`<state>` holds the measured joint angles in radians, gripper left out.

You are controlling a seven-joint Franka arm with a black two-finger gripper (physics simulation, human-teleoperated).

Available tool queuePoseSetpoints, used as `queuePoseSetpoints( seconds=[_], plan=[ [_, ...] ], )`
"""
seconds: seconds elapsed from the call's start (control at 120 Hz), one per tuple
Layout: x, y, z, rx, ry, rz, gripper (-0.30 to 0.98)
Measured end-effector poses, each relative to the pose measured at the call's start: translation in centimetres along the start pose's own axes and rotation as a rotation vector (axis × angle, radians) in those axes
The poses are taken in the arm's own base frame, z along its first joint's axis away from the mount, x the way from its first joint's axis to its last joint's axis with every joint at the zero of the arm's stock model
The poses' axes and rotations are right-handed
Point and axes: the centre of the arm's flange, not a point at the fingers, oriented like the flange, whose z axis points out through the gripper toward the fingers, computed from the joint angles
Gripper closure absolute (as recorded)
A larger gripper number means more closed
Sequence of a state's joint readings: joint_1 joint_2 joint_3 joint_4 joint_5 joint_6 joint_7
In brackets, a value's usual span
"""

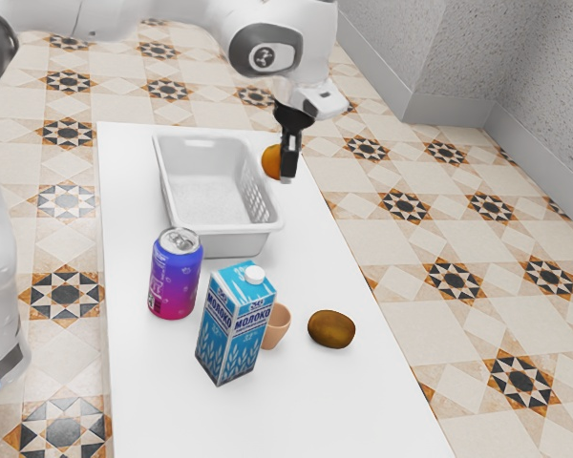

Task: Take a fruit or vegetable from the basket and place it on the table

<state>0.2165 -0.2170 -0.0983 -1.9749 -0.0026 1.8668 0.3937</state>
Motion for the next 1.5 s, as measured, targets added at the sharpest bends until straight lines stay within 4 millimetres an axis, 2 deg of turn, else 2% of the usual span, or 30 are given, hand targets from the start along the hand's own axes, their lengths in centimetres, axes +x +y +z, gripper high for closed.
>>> queuePoseSetpoints(
  seconds=[0.058,0.133,0.242,0.3,0.4,0.508,0.683,0.742,0.842,0.892,1.0,1.083,1.217,1.292,1.4,1.5],
  plan=[
    [1.8,4.6,-1.5,0.001,0.004,0.086,0.38],
    [3.1,10.0,-2.7,-0.011,0.006,0.179,0.38],
    [4.1,15.6,-4.6,-0.028,0.026,0.266,0.39],
    [4.4,19.2,-5.2,-0.036,0.029,0.324,0.39],
    [5.4,25.9,-4.8,-0.068,0.019,0.439,0.40],
    [7.3,31.6,-4.2,-0.105,0.013,0.541,0.41],
    [8.0,38.2,-0.8,-0.118,-0.038,0.648,0.41],
    [8.8,38.7,0.8,-0.115,-0.057,0.650,0.42],
    [11.1,35.6,3.6,-0.107,-0.084,0.583,0.41],
    [12.0,34.9,5.3,-0.104,-0.100,0.565,0.41],
    [12.7,37.3,6.6,-0.104,-0.105,0.587,0.41],
    [13.3,38.4,7.5,-0.109,-0.107,0.590,0.41],
    [14.3,38.1,9.5,-0.106,-0.125,0.564,0.41],
    [15.1,38.8,10.5,-0.108,-0.127,0.562,0.40],
    [15.9,39.0,12.2,-0.111,-0.143,0.549,0.20],
    [16.3,38.2,13.1,-0.108,-0.153,0.526,0.10]
  ],
)
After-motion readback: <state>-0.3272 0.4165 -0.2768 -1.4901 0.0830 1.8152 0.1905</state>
